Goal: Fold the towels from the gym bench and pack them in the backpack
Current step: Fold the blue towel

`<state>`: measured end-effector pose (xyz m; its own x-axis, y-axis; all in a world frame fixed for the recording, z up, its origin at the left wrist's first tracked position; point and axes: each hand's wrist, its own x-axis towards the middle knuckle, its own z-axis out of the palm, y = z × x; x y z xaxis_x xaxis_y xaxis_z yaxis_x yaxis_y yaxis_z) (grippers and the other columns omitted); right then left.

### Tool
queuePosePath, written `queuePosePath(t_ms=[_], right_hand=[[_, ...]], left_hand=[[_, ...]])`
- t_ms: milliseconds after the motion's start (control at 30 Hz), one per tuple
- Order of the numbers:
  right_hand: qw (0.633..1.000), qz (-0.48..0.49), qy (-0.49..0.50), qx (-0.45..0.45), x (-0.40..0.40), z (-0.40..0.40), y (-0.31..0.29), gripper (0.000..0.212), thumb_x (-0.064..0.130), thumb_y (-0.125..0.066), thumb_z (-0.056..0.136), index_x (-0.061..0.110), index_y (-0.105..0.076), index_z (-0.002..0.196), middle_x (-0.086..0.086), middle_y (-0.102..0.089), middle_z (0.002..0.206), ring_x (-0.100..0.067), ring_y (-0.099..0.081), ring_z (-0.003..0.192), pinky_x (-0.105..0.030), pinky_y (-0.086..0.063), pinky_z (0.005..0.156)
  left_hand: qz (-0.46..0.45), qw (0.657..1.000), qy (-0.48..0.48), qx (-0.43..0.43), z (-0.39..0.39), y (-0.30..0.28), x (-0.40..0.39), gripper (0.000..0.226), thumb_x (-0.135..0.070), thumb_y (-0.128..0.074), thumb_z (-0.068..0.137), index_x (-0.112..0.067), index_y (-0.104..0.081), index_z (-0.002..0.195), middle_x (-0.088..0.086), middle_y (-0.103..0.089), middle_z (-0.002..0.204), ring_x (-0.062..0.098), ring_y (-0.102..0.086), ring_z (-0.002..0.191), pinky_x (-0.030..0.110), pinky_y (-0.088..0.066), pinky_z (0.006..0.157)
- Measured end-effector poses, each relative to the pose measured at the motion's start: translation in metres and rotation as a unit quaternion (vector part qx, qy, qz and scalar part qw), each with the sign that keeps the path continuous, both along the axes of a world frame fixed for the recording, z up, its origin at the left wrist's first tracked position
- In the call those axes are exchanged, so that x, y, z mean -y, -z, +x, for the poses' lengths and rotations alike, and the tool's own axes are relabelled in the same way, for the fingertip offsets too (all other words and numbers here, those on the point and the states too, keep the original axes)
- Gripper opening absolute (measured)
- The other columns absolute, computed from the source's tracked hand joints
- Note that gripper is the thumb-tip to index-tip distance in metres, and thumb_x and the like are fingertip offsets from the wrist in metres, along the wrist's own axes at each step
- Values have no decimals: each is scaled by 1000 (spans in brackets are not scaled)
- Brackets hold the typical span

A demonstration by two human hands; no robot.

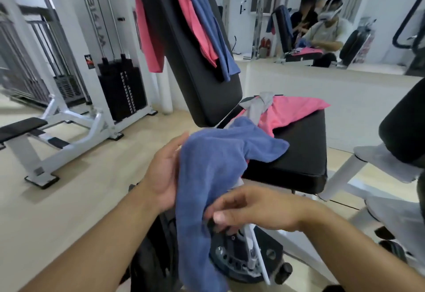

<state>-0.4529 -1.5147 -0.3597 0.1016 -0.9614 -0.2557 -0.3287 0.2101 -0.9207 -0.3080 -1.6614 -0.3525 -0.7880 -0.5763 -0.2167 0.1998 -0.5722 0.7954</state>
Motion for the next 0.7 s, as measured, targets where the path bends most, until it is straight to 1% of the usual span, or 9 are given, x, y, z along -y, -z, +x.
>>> queuePosePath(t_ms=[100, 200, 300, 367, 433, 500, 533, 633, 700], right_hand=[[993, 42, 115, 5, 16, -14, -8, 37, 40, -64, 96, 7, -72, 111, -9, -76, 109, -31, -76, 91, -43, -62, 87], [988, -4, 149, 41, 30, -26, -21, 18, 30, -68, 94, 21, -70, 109, -7, -76, 102, -29, -77, 88, -38, -63, 78], [977, -95, 146, 122, 46, -35, -19, 33, 22, -76, 89, 18, -67, 120, -1, -75, 108, -18, -73, 100, -34, -59, 82], [958, -163, 193, 137, 56, -37, -13, 32, 27, -75, 87, 19, -70, 118, 2, -74, 108, -13, -70, 96, -32, -53, 79], [931, -206, 253, 162, 65, -37, -8, 29, 26, -74, 89, 15, -71, 117, -4, -76, 111, -18, -72, 104, -38, -55, 88], [903, -243, 303, 183, 69, -36, -11, 30, 18, -73, 90, 10, -69, 118, -11, -76, 114, -25, -71, 111, -45, -54, 97], [893, -258, 319, 184, 70, -36, -15, 28, 15, -73, 89, 9, -69, 117, -11, -76, 111, -26, -72, 108, -45, -55, 96], [896, -254, 335, 145, 71, -35, -27, 27, 12, -77, 85, 18, -69, 110, -5, -78, 102, -21, -76, 98, -43, -57, 87], [930, -216, 274, 117, 68, -34, -34, 31, 9, -80, 82, 26, -70, 106, -1, -78, 102, -20, -76, 98, -45, -59, 89]], left_hand=[[-41, 998, 35, 25, -2, 5, 13, 49, -38, -61, 90, 2, -74, 114, 24, -71, 107, 33, -69, 101, 40, -50, 97], [-46, 995, 86, 22, -7, 12, 22, 41, -24, -59, 86, 5, -74, 110, 25, -69, 109, 33, -68, 101, 38, -52, 97], [-77, 989, 124, 4, -12, 20, 35, 31, -8, -60, 74, -4, -78, 99, 20, -71, 101, 29, -71, 92, 33, -58, 84], [-123, 986, 114, 10, -14, 22, 42, 34, 1, -57, 68, -6, -77, 94, 19, -71, 98, 29, -71, 91, 31, -59, 79], [-164, 979, 124, 6, -14, 22, 44, 33, 4, -59, 70, -7, -78, 96, 16, -73, 98, 28, -71, 95, 30, -59, 81], [-170, 975, 140, -19, -14, 18, 46, 28, -13, -80, 73, -11, -80, 101, 12, -76, 105, 23, -73, 102, 30, -59, 86], [-160, 978, 131, -30, -14, 15, 47, 39, -31, -88, 69, -12, -81, 103, 11, -76, 109, 21, -73, 105, 30, -58, 89], [-89, 994, 61, -2, -12, 5, 55, 75, -69, -67, 76, -4, -77, 114, 19, -73, 121, 29, -69, 117, 40, -51, 104], [-155, 982, -41, 99, -14, 4, 65, 73, -73, -58, 82, -4, -76, 101, 16, -77, 106, 34, -72, 105, 41, -52, 98]])
